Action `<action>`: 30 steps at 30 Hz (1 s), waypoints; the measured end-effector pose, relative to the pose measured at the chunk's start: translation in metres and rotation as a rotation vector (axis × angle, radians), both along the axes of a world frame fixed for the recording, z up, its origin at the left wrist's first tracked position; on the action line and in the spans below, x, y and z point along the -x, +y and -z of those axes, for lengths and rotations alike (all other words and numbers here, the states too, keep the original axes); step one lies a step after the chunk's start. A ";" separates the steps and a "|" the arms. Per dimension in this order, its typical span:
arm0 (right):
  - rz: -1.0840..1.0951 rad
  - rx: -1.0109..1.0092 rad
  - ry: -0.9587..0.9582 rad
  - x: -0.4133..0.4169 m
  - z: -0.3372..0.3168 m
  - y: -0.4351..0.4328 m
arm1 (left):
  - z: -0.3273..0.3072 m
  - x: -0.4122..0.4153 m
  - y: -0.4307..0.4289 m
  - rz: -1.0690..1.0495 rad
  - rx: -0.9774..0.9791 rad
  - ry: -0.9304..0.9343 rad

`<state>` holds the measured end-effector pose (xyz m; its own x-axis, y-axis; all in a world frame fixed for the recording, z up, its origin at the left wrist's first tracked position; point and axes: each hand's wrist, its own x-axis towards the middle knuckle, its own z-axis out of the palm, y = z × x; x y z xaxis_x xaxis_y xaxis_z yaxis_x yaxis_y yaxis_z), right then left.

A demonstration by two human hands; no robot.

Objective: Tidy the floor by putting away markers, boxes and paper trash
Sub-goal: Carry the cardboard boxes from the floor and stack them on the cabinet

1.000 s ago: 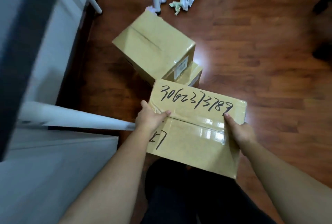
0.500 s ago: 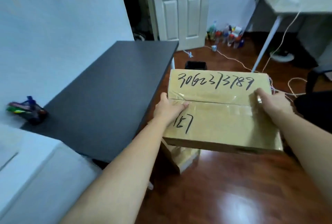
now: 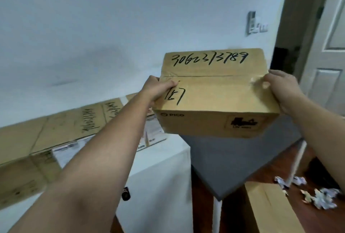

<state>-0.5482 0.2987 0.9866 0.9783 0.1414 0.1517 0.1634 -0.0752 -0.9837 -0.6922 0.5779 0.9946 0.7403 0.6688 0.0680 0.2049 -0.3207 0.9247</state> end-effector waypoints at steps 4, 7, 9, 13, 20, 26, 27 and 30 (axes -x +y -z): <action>-0.236 -0.097 -0.008 0.031 -0.013 0.106 | -0.012 0.084 0.075 -0.188 -0.023 -0.039; -0.338 -0.121 0.018 0.050 -0.023 0.173 | -0.026 0.133 0.121 -0.258 -0.042 -0.067; -0.385 -0.108 0.061 0.066 -0.026 0.218 | -0.031 0.158 0.150 -0.298 -0.048 -0.071; -0.435 -0.046 0.171 0.090 -0.011 0.295 | -0.019 0.185 0.216 -0.373 -0.038 0.020; -0.428 -0.070 0.278 0.074 -0.002 0.374 | 0.020 0.175 0.286 -0.477 0.293 -0.326; -0.378 -0.198 0.301 0.073 0.000 0.409 | 0.043 0.117 0.250 -1.016 -0.198 -0.318; -0.372 -0.222 0.326 0.076 0.002 0.411 | 0.043 0.105 0.243 -0.959 -0.224 -0.213; -0.398 -0.290 0.396 0.080 0.015 0.412 | 0.030 0.080 0.241 -0.894 -0.113 -0.059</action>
<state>-0.6284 0.7111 0.9717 0.8489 0.5138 -0.1241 -0.2565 0.1951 -0.9467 -0.7723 0.8190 0.9646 -0.0593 0.9801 0.1896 0.3746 -0.1542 0.9143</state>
